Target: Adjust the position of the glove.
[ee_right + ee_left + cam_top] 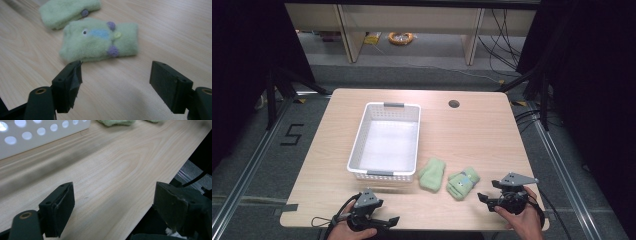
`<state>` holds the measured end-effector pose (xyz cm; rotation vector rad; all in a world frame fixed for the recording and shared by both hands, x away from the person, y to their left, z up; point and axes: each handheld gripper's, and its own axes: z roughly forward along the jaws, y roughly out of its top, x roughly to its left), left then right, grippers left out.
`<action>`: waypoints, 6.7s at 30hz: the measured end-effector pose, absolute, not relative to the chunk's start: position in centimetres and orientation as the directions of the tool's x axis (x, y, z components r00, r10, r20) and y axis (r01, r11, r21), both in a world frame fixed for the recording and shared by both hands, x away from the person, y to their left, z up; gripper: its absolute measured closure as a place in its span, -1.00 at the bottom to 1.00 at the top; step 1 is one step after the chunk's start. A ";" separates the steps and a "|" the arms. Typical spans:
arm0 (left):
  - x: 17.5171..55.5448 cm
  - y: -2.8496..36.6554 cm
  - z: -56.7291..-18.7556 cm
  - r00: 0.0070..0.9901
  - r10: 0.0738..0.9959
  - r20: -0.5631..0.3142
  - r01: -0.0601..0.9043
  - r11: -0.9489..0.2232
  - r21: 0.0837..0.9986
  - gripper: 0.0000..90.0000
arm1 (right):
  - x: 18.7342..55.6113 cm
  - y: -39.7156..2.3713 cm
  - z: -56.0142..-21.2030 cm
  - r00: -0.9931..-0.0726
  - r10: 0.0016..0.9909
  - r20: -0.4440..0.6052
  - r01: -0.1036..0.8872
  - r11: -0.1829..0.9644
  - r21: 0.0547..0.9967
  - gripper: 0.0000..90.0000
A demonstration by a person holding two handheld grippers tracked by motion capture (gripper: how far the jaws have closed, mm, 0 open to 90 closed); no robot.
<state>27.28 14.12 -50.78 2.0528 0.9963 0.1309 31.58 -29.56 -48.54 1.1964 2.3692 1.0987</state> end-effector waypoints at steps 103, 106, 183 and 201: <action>27.7 11.4 -49.9 0.704 0.657 -0.268 0.581 -0.318 0.749 -0.58 | 43.1 -17.4 -45.4 -0.743 0.666 0.065 0.575 0.584 0.573 0.37; 28.1 10.0 -49.7 0.743 0.635 -0.213 0.539 -0.379 0.753 -0.52 | 44.6 -16.6 -45.8 -0.758 0.646 0.083 0.567 0.591 0.574 0.38; 29.6 3.8 -49.4 0.797 0.571 -0.197 0.508 -0.458 0.729 -0.21 | 32.0 -22.5 -47.4 -0.641 0.676 0.363 0.677 0.277 0.681 0.92; 29.7 1.6 -50.2 0.830 0.538 -0.148 0.470 -0.531 0.705 0.66 | 32.1 -22.5 -47.9 -0.649 0.675 0.351 0.672 0.293 0.680 0.91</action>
